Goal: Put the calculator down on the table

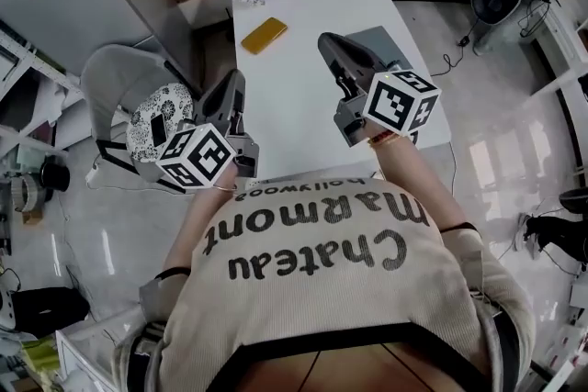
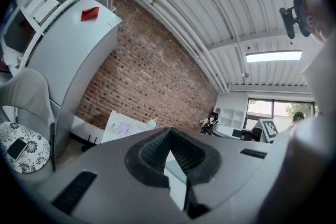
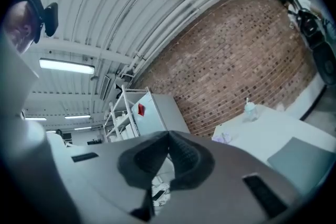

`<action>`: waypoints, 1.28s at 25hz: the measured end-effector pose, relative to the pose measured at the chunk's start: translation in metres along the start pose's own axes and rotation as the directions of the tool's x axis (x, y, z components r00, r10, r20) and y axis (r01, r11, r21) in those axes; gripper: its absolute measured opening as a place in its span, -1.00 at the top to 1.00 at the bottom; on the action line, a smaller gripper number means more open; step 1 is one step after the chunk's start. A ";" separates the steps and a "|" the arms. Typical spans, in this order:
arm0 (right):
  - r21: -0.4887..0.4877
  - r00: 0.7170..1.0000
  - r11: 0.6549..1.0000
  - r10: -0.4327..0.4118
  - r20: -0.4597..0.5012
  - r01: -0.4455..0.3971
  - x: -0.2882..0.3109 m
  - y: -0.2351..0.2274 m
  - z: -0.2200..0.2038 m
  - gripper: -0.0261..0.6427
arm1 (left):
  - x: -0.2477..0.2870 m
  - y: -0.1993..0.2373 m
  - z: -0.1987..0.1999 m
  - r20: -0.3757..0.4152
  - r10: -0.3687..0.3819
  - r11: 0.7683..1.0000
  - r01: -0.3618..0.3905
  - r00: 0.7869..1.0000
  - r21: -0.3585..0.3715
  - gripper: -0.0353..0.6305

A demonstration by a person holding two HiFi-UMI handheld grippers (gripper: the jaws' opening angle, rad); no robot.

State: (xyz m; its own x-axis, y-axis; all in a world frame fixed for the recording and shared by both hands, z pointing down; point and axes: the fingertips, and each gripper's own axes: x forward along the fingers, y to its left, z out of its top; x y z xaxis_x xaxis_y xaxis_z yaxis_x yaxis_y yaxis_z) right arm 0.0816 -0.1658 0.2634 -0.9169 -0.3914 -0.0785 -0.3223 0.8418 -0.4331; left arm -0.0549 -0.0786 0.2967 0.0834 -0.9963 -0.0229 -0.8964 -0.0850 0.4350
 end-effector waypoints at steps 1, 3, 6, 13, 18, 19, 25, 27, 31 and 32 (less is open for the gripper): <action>-0.012 1.000 1.000 -0.007 0.005 0.007 -0.003 -0.001 0.002 0.94 | -0.002 -0.002 0.000 0.004 0.001 1.000 -0.001 1.000 0.006 0.89; -0.035 1.000 0.999 -0.027 0.006 0.027 -0.007 -0.003 0.001 0.94 | -0.005 -0.003 0.000 0.012 0.000 1.000 0.000 1.000 0.010 0.89; -0.062 0.998 0.996 -0.060 -0.010 0.059 -0.010 -0.010 -0.007 0.94 | -0.007 -0.002 -0.003 0.016 0.001 1.000 -0.001 1.000 0.005 0.89; -0.085 0.993 0.991 -0.105 -0.051 0.100 -0.030 -0.013 -0.014 0.93 | -0.018 -0.018 -0.008 0.012 0.007 1.000 -0.007 1.000 0.003 0.89; -0.072 0.993 0.993 -0.102 -0.060 0.098 -0.022 -0.021 -0.020 0.93 | -0.013 -0.009 -0.011 0.011 0.014 1.000 -0.014 1.000 0.002 0.89; -0.073 0.993 0.993 -0.102 -0.064 0.097 -0.020 -0.023 -0.021 0.93 | -0.011 -0.007 -0.012 0.011 0.015 1.000 -0.015 1.000 0.001 0.89; -0.089 0.990 0.991 -0.110 -0.086 0.102 -0.022 -0.027 -0.030 0.93 | -0.010 -0.006 -0.018 0.007 0.017 1.000 -0.017 1.000 -0.002 0.89; -0.086 0.990 0.991 -0.112 -0.089 0.104 -0.024 -0.029 -0.031 0.93 | -0.009 -0.008 -0.020 0.003 0.016 1.000 -0.016 1.000 -0.005 0.89; -0.081 0.988 0.990 -0.121 -0.095 0.114 -0.027 -0.034 -0.030 0.93 | -0.006 -0.011 -0.021 0.000 0.011 1.000 -0.011 1.000 -0.009 0.89; -0.081 0.988 0.990 -0.123 -0.096 0.116 -0.027 -0.036 -0.030 0.93 | -0.005 -0.011 -0.022 0.000 0.011 1.000 -0.011 1.000 -0.011 0.89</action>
State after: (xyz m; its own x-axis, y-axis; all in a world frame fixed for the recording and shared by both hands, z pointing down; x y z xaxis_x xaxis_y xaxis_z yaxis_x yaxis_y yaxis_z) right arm 0.1108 -0.1739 0.3083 -0.8885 -0.4547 0.0620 -0.4442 0.8183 -0.3649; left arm -0.0358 -0.0721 0.3113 0.0732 -0.9972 -0.0177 -0.8925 -0.0735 0.4450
